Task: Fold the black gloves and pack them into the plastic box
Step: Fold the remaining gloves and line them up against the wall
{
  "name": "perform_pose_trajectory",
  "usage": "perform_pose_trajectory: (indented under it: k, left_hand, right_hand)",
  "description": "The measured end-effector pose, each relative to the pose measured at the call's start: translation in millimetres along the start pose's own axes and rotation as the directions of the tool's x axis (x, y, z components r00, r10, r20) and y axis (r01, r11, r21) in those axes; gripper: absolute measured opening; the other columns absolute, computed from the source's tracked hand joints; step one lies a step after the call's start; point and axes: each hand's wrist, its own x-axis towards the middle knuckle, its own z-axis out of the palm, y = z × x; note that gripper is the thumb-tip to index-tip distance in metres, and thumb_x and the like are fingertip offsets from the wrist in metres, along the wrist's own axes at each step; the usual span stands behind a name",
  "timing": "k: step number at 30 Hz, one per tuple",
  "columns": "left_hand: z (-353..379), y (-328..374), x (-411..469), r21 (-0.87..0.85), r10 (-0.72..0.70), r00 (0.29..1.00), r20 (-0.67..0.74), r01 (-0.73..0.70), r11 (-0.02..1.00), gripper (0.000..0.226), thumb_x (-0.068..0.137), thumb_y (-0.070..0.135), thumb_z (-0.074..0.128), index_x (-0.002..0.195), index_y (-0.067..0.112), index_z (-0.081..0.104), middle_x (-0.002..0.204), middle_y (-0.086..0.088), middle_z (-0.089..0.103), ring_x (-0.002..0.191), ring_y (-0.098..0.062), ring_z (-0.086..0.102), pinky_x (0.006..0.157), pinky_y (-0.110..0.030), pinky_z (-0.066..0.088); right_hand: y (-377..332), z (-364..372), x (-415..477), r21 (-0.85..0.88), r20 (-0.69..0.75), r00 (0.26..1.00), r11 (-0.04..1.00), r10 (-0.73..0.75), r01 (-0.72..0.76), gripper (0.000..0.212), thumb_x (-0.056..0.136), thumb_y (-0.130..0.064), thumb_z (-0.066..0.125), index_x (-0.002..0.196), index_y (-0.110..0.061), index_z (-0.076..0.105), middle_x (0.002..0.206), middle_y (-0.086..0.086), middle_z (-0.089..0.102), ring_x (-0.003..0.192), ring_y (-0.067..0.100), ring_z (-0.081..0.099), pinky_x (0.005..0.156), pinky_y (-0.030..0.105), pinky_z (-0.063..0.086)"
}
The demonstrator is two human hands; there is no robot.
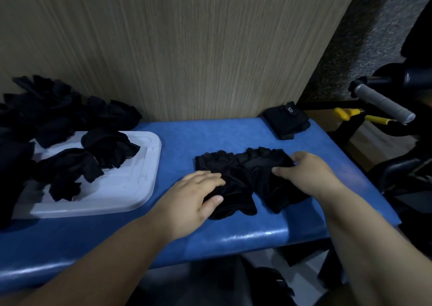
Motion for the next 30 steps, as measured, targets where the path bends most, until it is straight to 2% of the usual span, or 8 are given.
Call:
perform_pose_trajectory:
  k: [7, 10, 14, 18, 21, 24, 26, 30]
  left_hand:
    - [1.3, -1.7, 0.8, 0.036, 0.001, 0.999, -0.047, 0.0, 0.999, 0.071, 0.078, 0.067, 0.014, 0.134, 0.041, 0.048, 0.144, 0.028, 0.036, 0.136, 0.006, 0.015, 0.11, -0.023, 0.014]
    - [-2.9, -1.2, 0.6, -0.001, -0.009, 0.999, -0.034, 0.008, 1.0, 0.057, 0.085, 0.064, 0.028, 0.131, 0.041, 0.051, 0.14, 0.028, 0.039, 0.133, 0.005, 0.02, 0.113, -0.028, 0.017]
    - [-9.6, 2.2, 2.1, -0.158, -0.101, 0.993, -0.058, 0.09, 0.983, 0.033, 0.096, 0.037, 0.051, 0.129, 0.034, 0.054, 0.126, 0.022, 0.049, 0.127, 0.0, 0.032, 0.109, -0.023, 0.025]
    - [-13.1, 3.0, 4.1, -0.302, -0.257, 0.961, -0.107, 0.214, 0.929, 0.024, 0.098, 0.026, 0.048, 0.118, 0.028, 0.062, 0.104, 0.027, 0.049, 0.117, -0.001, 0.04, 0.096, -0.013, 0.027]
    - [-14.9, 1.7, 4.7, -0.341, -0.31, 0.941, -0.137, 0.249, 0.907, 0.026, 0.099, 0.022, 0.044, 0.107, 0.029, 0.068, 0.103, 0.028, 0.054, 0.114, -0.001, 0.042, 0.095, -0.013, 0.028]
    - [-11.8, -0.6, 7.3, -0.384, -0.343, 0.931, -0.124, 0.273, 0.882, 0.026, 0.098, 0.032, 0.045, 0.095, 0.026, 0.071, 0.103, 0.019, 0.061, 0.111, -0.007, 0.048, 0.1, -0.023, 0.036]
    - [-9.9, 1.5, 9.6, -0.367, -0.357, 0.926, -0.124, 0.291, 0.883, 0.032, 0.096, 0.042, 0.046, 0.081, 0.025, 0.069, 0.098, 0.015, 0.061, 0.107, -0.009, 0.05, 0.097, -0.025, 0.037]
    - [-11.1, 10.4, 11.5, -0.394, -0.385, 0.909, -0.158, 0.299, 0.869, 0.037, 0.09, 0.051, 0.053, 0.069, 0.024, 0.065, 0.088, 0.011, 0.061, 0.09, -0.006, 0.056, 0.083, -0.024, 0.044]
  right_hand:
    - [-9.4, -2.0, -4.1, 0.592, 0.242, 0.966, 0.803, -0.094, -0.07, 0.034, 0.079, -0.032, 0.076, 0.104, -0.013, 0.063, 0.101, 0.009, 0.071, 0.091, 0.021, 0.069, 0.084, 0.037, 0.055]
    - [-19.9, -5.4, -15.4, 0.748, 0.337, 0.906, 0.657, -0.257, -0.091, 0.024, 0.078, -0.035, 0.065, 0.093, -0.015, 0.063, 0.09, 0.007, 0.07, 0.081, 0.017, 0.067, 0.07, 0.03, 0.053]
    - [-27.6, -1.5, -22.2, 0.817, 0.419, 0.836, 0.548, -0.355, -0.177, 0.033, 0.082, -0.03, 0.056, 0.112, -0.016, 0.06, 0.108, 0.012, 0.072, 0.092, 0.02, 0.07, 0.08, 0.034, 0.051]
    - [-29.6, 17.4, -20.6, 0.686, 0.269, 0.92, 0.727, -0.285, 0.025, 0.011, 0.093, -0.011, 0.058, 0.102, -0.017, 0.062, 0.097, 0.007, 0.068, 0.081, 0.013, 0.064, 0.07, 0.025, 0.049]
    - [-27.3, 26.0, -17.5, 0.364, 0.149, 0.97, 0.923, -0.191, 0.126, 0.013, 0.086, -0.026, 0.069, 0.095, -0.022, 0.06, 0.091, -0.003, 0.064, 0.078, 0.012, 0.061, 0.068, 0.024, 0.045]
    - [-26.8, 28.9, -18.5, 0.06, 0.14, 0.982, 0.991, -0.13, 0.123, 0.029, 0.083, -0.046, 0.067, 0.1, -0.023, 0.06, 0.092, -0.01, 0.06, 0.087, 0.013, 0.06, 0.07, 0.025, 0.043]
    - [-28.9, 30.4, -20.2, 0.074, 0.177, 0.977, 0.992, -0.115, 0.104, 0.031, 0.084, -0.049, 0.065, 0.1, -0.022, 0.062, 0.093, -0.009, 0.061, 0.089, 0.012, 0.06, 0.075, 0.027, 0.047]
    - [-34.1, 32.6, -24.6, 0.4, 0.272, 0.96, 0.915, -0.071, -0.046, 0.03, 0.084, -0.038, 0.07, 0.107, -0.02, 0.064, 0.097, -0.002, 0.07, 0.092, 0.02, 0.068, 0.082, 0.035, 0.054]
